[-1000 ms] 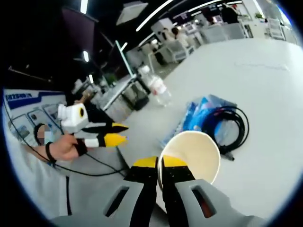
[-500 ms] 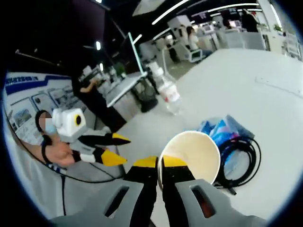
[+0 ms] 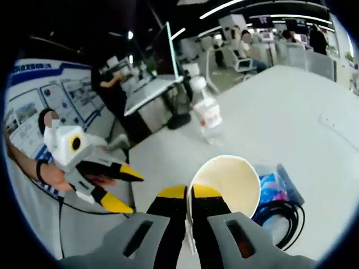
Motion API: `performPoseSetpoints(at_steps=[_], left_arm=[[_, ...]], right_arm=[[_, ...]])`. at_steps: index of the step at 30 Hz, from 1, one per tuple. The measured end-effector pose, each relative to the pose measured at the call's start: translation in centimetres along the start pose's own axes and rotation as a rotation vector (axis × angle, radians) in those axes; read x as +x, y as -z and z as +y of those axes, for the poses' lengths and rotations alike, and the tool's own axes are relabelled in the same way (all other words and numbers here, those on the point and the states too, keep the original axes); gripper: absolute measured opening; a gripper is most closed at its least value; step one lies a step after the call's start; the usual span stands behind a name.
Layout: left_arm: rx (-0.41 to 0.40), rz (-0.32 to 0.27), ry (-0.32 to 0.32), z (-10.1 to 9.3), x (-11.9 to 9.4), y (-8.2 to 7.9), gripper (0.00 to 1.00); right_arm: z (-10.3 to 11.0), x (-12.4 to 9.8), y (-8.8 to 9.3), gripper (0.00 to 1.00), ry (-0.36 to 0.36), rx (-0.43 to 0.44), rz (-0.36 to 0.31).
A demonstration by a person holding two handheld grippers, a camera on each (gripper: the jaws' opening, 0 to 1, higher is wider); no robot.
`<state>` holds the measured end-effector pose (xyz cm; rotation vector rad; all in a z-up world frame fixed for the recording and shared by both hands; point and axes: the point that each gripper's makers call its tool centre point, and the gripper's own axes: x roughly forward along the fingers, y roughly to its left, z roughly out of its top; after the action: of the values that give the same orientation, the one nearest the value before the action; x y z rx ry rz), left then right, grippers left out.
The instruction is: Arrange the tabletop items into an orderly group along one side of the table until the central work area is clear of visible clutter.
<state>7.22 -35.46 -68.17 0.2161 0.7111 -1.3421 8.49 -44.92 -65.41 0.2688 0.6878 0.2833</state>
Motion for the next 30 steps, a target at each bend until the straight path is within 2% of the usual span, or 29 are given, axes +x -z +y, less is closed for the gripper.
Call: performPoseSetpoints(at_steps=[18,25,30], left_arm=[[0.014,0.009,0.022,-0.5,0.3,0.1,0.41],[0.012,0.005,0.024,-0.4,0.5,-0.1,0.41],[0.0,0.005,0.025,-0.2,0.6,0.1,0.41]], right_arm=[[-1.4,4.4,-2.4,0.0,-0.007,-0.147,0.102],[-1.9,5.9,-2.1,0.0,-0.007,-0.182,0.16],[-2.8,7.1,-1.0,0.0,-0.006,-0.267,0.254]])
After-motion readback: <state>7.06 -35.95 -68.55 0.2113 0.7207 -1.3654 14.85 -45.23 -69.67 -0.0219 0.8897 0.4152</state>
